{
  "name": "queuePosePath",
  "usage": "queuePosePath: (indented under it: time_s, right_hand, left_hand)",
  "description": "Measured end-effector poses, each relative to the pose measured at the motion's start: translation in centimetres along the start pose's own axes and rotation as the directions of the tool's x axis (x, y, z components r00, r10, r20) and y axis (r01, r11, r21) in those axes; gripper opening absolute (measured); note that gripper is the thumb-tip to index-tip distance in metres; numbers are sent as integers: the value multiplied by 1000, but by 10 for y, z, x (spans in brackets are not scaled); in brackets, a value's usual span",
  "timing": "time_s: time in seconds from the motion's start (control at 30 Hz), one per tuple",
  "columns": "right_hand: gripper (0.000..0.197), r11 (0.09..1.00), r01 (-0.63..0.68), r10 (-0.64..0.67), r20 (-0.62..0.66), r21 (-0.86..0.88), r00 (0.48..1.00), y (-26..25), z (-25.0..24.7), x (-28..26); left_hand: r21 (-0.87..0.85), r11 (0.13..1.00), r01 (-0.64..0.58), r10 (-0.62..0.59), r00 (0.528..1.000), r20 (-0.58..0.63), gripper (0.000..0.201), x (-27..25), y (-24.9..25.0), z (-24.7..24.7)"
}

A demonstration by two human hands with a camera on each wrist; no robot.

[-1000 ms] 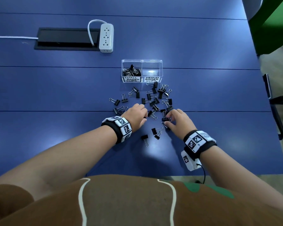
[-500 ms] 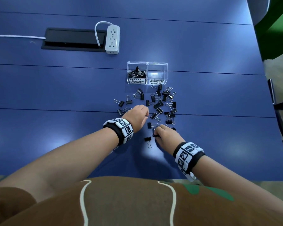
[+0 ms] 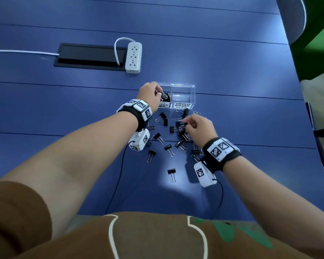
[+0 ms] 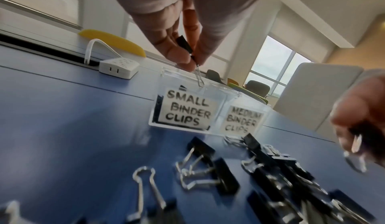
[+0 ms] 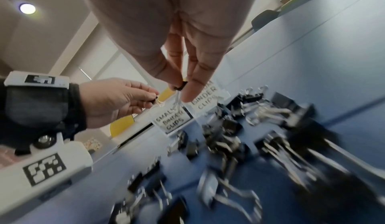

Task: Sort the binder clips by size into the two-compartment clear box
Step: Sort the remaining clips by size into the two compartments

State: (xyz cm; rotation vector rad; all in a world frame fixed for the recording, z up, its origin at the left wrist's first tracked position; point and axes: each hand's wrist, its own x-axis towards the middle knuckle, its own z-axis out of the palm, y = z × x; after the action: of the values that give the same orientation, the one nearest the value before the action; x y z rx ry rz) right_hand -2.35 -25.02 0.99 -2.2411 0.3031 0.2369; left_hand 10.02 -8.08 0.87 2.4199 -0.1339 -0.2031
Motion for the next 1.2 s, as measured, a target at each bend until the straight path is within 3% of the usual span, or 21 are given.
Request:
queuePosePath:
  time_s: [0.2, 0.33, 0.43, 0.5, 0.63, 0.7, 0.8, 0.9, 1.03, 1.2]
  right_hand:
    - [31, 999, 22, -23, -18, -28, 1000, -35, -6, 61]
    - [38, 989, 78, -75, 31, -122, 997, -57, 2, 90]
    - [43, 984, 94, -79, 104, -149, 991, -64, 9, 102]
    - [40, 986, 95, -84, 84, -137, 993, -62, 9, 102]
    - [28, 987, 74, -72, 17, -140, 997, -39, -6, 82]
    - [22, 988, 56, -54, 20, -145, 998, -17, -14, 65]
    - [20, 988, 3, 3, 37, -157, 999, 18, -22, 34]
    - [20, 977, -36, 55, 86, -209, 995, 47, -25, 3]
    - [17, 962, -49, 92, 148, -268, 985, 74, -20, -22]
    - [20, 976, -75, 102, 123, -206, 987, 88, -11, -37]
  left_hand:
    - [18, 1000, 17, -18, 998, 53, 25, 13, -2, 1]
    - [-4, 1000, -19, 19, 1000, 18, 35, -1, -5, -1]
    - [45, 998, -43, 42, 999, 22, 30, -22, -11, 2]
    - [52, 996, -77, 75, 996, 51, 26, -40, -14, 9]
    - [52, 977, -209, 187, 942, 277, 20, -83, -18, 39]
    - [89, 967, -239, 184, 894, 409, 22, -100, -16, 56]
    - [164, 939, -301, 181, 841, 509, 35, -116, -9, 74]
    - [209, 925, -317, 161, 826, 540, 39, -120, -3, 82]
    - [242, 916, -319, 143, 825, 547, 25, -117, -4, 80]
    - [291, 902, -319, 109, 820, 562, 20, -118, -8, 71]
